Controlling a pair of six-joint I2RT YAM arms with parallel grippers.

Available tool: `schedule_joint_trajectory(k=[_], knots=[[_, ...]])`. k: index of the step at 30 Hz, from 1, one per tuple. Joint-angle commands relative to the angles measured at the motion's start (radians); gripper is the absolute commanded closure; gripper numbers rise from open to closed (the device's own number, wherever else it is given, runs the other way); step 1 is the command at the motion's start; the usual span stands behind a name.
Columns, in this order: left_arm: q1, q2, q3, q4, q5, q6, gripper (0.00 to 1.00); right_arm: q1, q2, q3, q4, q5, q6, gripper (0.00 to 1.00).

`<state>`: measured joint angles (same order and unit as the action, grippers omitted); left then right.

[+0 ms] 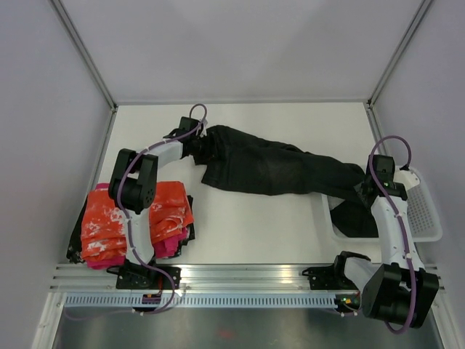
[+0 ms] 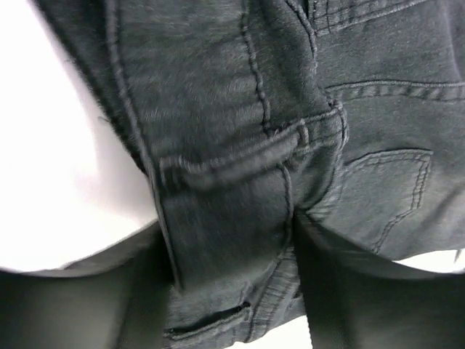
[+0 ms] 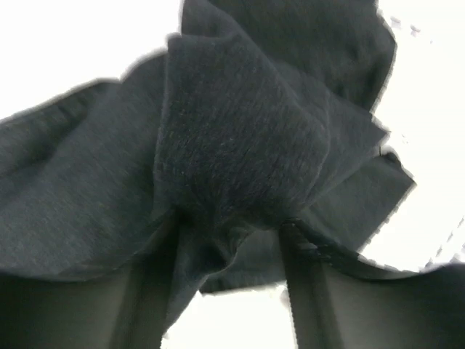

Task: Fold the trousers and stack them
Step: Move the trousers to the center of the board

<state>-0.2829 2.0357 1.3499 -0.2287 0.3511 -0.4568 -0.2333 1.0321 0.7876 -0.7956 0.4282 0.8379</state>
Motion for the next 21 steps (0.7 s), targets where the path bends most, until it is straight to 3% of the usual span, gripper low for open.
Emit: schedule_joint_trajectory(k=[1,2,3,4,5,11,13,17,19,21], knots=[[-0.009,0.04,0.011,0.058,0.055,0.001,0.41,-0.004,0.032,0.018,0.157,0.09,0.007,0.5],[-0.009,0.044,0.017,0.058,0.061,0.007,0.6,-0.006,0.039,0.027,0.164,0.098,0.001,0.77],[-0.01,0.044,0.025,0.058,0.065,0.01,0.73,-0.006,0.048,0.053,0.164,0.103,-0.008,0.93],[-0.01,0.046,0.043,0.049,0.066,0.012,0.88,-0.005,0.046,0.068,0.164,0.103,-0.016,1.0],[-0.009,0.046,0.057,0.04,0.066,0.023,0.98,-0.006,0.043,0.085,0.171,0.096,-0.031,1.0],[0.051,-0.003,0.287,-0.139,0.068,0.044,0.98,-0.004,0.009,0.369,0.292,-0.028,-0.265,1.0],[0.115,-0.034,0.383,-0.167,0.101,0.035,0.98,-0.004,0.032,0.499,0.352,-0.169,-0.334,1.0],[0.243,-0.035,0.572,-0.27,0.149,0.033,0.98,0.0,0.19,0.767,0.443,-0.431,-0.411,1.0],[0.306,-0.045,0.638,-0.314,0.14,0.044,0.98,0.037,0.256,0.858,0.463,-0.579,-0.408,1.0],[0.361,-0.058,0.647,-0.334,0.131,0.055,0.98,0.13,0.351,0.981,0.472,-0.618,-0.424,1.0]])
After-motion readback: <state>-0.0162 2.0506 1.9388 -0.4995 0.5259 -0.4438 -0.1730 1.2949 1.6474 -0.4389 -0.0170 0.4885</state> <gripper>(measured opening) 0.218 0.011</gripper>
